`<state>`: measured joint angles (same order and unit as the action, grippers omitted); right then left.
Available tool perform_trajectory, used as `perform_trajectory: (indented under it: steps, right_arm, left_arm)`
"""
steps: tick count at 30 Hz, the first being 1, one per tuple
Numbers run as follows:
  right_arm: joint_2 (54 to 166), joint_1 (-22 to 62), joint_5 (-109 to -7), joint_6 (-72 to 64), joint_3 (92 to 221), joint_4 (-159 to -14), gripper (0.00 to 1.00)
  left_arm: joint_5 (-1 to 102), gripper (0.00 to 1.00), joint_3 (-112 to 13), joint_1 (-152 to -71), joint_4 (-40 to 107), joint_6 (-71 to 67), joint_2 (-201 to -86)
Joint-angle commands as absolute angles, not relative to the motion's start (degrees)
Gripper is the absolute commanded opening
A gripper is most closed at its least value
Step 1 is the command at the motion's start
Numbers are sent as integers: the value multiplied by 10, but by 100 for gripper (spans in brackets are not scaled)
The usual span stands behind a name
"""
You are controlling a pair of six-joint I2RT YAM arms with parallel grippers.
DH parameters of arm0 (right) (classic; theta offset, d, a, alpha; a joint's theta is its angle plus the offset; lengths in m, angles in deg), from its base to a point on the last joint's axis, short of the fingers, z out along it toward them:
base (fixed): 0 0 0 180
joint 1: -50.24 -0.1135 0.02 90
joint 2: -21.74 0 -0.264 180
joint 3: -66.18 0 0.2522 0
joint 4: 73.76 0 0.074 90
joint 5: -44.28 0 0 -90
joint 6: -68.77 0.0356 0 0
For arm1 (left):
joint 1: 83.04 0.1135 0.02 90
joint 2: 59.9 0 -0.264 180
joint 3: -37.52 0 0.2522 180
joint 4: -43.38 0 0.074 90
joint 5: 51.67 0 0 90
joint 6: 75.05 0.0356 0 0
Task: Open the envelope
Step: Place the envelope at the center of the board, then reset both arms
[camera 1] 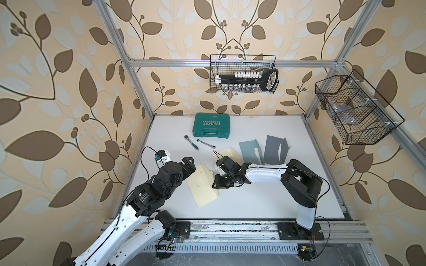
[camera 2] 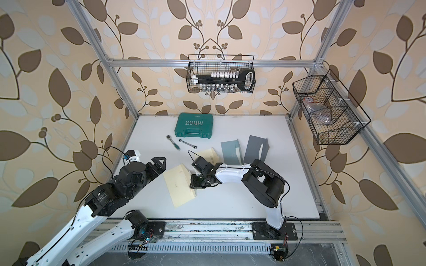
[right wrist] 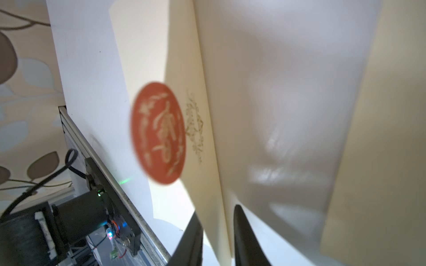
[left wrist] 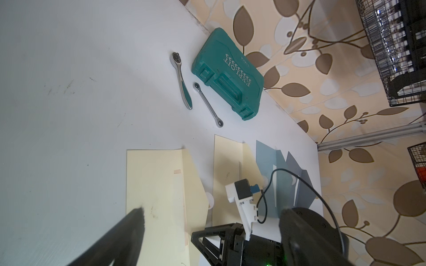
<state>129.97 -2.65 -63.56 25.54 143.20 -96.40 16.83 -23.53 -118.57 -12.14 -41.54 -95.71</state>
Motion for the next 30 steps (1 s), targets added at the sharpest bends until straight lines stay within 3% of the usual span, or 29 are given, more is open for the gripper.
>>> perform_trajectory:
  steps: [1, 3, 6, 10, 13, 15, 18, 20, 26, 30]
  right_arm:
    - [1233, -29, -588, 239, 1403, -974, 32]
    - [1152, -39, -502, 243, 1359, -970, 41]
    - [1023, -53, -391, 198, 1310, -972, 66]
    - [918, -49, -211, 150, 1312, -1076, 69]
    - [838, -49, -50, 115, 1260, -1050, 74]
    - [776, -47, 5, 21, 1200, -969, 98]
    - [720, -41, 91, -106, 1111, -827, 98]
    - [709, -15, 113, -154, 1096, -817, 98]
    - [738, 223, 25, -97, 1084, -853, 98]
    - [770, 341, 11, -62, 1069, -832, 98]
  left_arm:
    - [157, 94, -248, -1182, -110, -392, -955]
    - [153, 94, -248, -1181, -106, -380, -956]
    - [142, 97, -248, -1182, -96, -358, -958]
    - [127, 99, -244, -1182, -72, -324, -970]
    - [120, 99, -256, -1181, -72, -301, -991]
    - [111, 99, -266, -1181, -78, -284, -1006]
    - [93, 99, -269, -1181, -71, -250, -1020]
    - [70, 99, -257, -1181, -46, -228, -1027]
    - [-76, 99, -215, -1175, 88, -95, -1111]
    - [-120, 99, -194, -1097, 154, -38, -1195]
